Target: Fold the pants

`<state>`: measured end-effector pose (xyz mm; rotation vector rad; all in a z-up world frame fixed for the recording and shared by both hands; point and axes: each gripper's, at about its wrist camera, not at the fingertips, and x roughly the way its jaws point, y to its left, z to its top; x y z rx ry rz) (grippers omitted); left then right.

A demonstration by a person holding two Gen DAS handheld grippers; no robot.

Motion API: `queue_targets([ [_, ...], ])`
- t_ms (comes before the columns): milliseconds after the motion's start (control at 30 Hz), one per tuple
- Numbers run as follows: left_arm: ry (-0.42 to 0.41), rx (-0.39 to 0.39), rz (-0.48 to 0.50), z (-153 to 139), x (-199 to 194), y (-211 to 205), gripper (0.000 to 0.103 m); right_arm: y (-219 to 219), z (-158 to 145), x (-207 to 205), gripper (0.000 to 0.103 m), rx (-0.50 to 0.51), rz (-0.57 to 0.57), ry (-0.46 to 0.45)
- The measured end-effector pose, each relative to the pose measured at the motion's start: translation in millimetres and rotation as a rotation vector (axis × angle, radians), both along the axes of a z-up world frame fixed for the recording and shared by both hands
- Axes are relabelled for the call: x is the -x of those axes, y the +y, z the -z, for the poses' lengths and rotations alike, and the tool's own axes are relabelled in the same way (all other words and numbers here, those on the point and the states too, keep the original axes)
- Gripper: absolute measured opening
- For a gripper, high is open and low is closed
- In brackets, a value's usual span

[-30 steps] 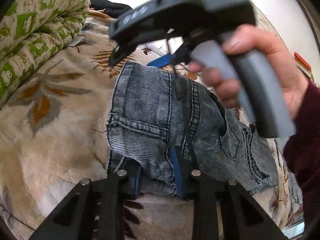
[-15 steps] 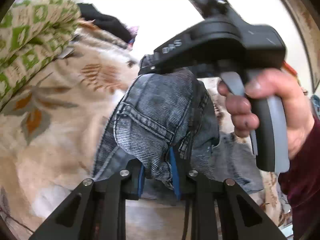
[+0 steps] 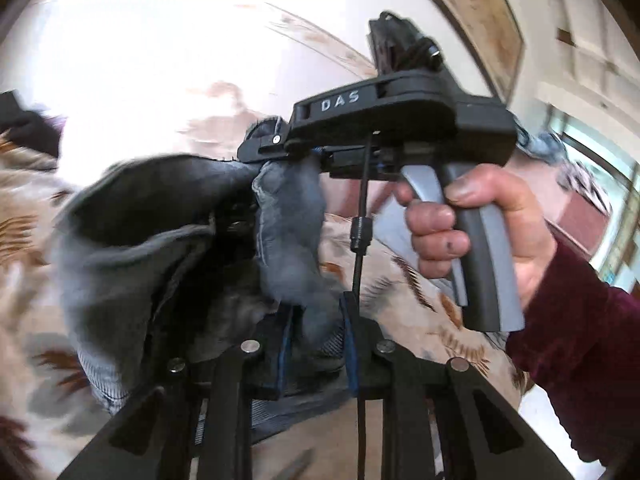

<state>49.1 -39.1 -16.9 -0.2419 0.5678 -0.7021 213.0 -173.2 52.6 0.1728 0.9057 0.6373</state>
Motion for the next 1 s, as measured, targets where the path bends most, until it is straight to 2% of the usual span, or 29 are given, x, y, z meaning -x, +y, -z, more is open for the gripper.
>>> queue_targets([
  [100,-0.013,-0.025,0.1,8,-3,-31,0.025,-52,16,-3,0.01,-0.034,0.074,0.029],
  [133,-0.012,-0.032,0.127,9,0,-38,0.029,-68,25,-4,0.01,-0.047,0.101,0.04],
  [200,-0.026,-0.058,0.197,5,11,-52,0.03,-96,43,-6,0.01,-0.069,0.145,0.064],
  [233,-0.052,-0.076,0.234,1,17,-56,0.031,-112,54,-6,0.01,-0.089,0.172,0.078],
  [300,-0.13,-0.122,0.285,-10,30,-59,0.039,-140,77,-8,0.01,-0.14,0.218,0.106],
  [367,-0.171,-0.131,0.31,-17,34,-54,0.044,-158,94,-9,0.011,-0.167,0.258,0.116],
  [433,-0.198,-0.154,0.287,-23,38,-48,0.044,-178,117,-11,0.014,-0.192,0.317,0.145],
  [467,-0.204,-0.168,0.26,-23,37,-46,0.044,-186,125,-11,0.018,-0.195,0.344,0.158],
  [533,-0.174,-0.183,0.189,-19,18,-32,0.045,-206,144,-8,0.02,-0.183,0.428,0.192],
  [567,-0.141,-0.215,0.122,-15,-1,-24,0.045,-215,149,-4,0.034,-0.195,0.453,0.213],
  [600,-0.106,-0.241,0.074,-8,-12,-18,0.045,-224,152,3,0.04,-0.212,0.486,0.223],
  [633,-0.063,-0.26,0.029,-1,-23,-12,0.045,-231,151,11,0.044,-0.221,0.511,0.214],
  [700,0.029,-0.282,-0.07,13,-42,-1,0.045,-241,139,26,0.044,-0.227,0.529,0.171],
  [800,0.125,-0.253,-0.154,27,-55,6,0.045,-235,101,50,0.044,-0.206,0.499,0.066],
  [833,0.137,-0.268,-0.172,30,-57,5,0.045,-225,81,63,0.044,-0.222,0.46,0.007],
  [900,0.135,-0.297,-0.189,34,-57,3,0.045,-207,60,80,0.044,-0.235,0.406,-0.048],
  [1000,0.127,-0.326,-0.163,44,-48,-1,0.045,-173,43,104,0.046,-0.263,0.324,-0.077],
])
